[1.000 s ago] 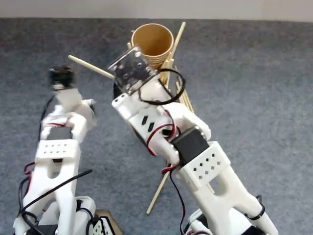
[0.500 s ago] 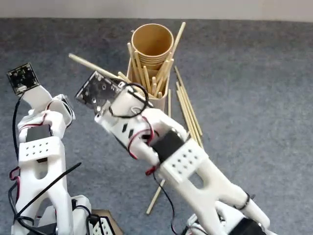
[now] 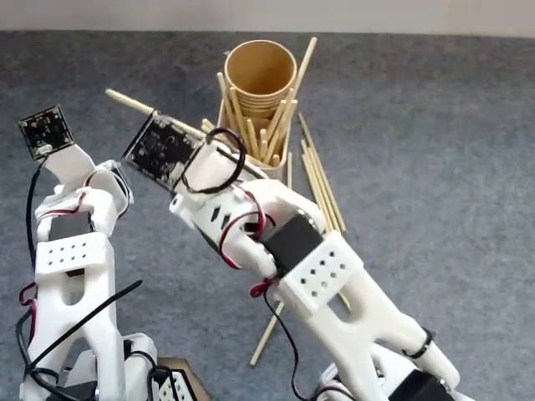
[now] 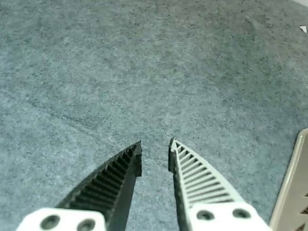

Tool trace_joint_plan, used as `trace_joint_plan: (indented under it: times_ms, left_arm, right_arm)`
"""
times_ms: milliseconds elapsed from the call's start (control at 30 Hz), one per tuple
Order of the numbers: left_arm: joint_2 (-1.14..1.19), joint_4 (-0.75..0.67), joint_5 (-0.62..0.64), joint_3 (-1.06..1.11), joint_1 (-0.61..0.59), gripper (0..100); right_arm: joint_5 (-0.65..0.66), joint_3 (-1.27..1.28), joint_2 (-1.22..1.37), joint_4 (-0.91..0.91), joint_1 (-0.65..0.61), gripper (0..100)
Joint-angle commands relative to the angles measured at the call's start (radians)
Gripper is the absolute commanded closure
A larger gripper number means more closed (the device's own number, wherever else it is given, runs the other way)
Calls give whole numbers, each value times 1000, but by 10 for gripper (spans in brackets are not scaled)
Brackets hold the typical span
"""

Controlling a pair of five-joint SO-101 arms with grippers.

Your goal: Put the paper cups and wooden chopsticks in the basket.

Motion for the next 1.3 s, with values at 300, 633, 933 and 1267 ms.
trace_joint_plan:
  times_ms: [300,633,933,1267]
  left_arm:
    - [-13,2,-2,-21,18,891]
    - [-13,2,-2,-21,18,890]
    - [-13,0,-3,-1,56,889]
    - [-13,0,-3,4,61,889]
  right_arm:
    - [51,-73,27,-74,7,759]
    - [48,-81,174,-202,31,765]
    - [38,-82,77,-249,124,983]
    - [-186,-183,44,-282,360,993]
